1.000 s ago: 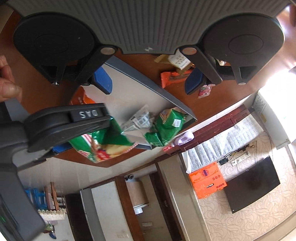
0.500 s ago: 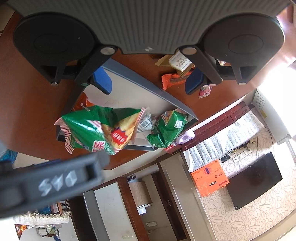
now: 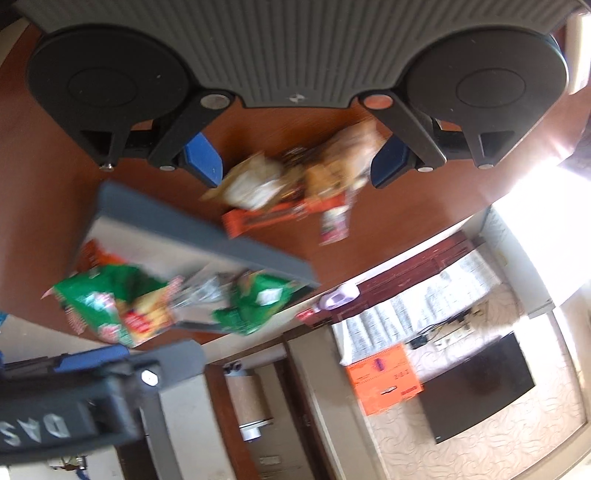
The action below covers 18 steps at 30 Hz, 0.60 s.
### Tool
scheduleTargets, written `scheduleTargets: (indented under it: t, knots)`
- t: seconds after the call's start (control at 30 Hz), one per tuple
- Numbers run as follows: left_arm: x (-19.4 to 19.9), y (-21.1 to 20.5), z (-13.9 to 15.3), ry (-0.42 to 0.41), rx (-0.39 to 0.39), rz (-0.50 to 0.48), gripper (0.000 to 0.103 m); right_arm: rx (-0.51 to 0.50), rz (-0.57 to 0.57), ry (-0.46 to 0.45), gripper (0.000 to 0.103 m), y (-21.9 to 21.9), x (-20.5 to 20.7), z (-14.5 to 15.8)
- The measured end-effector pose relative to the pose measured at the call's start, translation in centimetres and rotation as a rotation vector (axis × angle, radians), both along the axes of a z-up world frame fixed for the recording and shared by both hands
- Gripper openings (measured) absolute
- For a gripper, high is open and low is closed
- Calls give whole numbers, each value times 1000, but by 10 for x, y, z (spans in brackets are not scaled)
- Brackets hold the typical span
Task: Organize snacks
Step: 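Lower the green chip bag into the box and open the right gripper, then grasp the clear peanut packet with the left gripper while the right grasps the beige cake packet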
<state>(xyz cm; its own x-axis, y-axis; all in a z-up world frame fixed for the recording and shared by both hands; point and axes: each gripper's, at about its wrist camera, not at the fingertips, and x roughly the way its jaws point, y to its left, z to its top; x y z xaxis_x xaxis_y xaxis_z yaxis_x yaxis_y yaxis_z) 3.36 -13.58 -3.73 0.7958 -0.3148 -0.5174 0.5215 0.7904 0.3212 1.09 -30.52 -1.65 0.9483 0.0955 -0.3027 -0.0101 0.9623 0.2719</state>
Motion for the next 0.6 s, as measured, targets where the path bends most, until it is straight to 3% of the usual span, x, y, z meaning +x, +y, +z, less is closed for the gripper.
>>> scheduleTargets:
  t: [0.2, 0.4, 0.6]
  knots:
    - [24, 43, -14, 3, 24, 13, 89, -87, 103, 97, 78, 38, 15, -8]
    - [47, 52, -22, 7, -15, -112, 81, -77, 77, 116, 78, 33, 12, -11]
    - [58, 44, -34, 12, -4, -185, 81, -66, 73, 135, 78, 27, 12, -15]
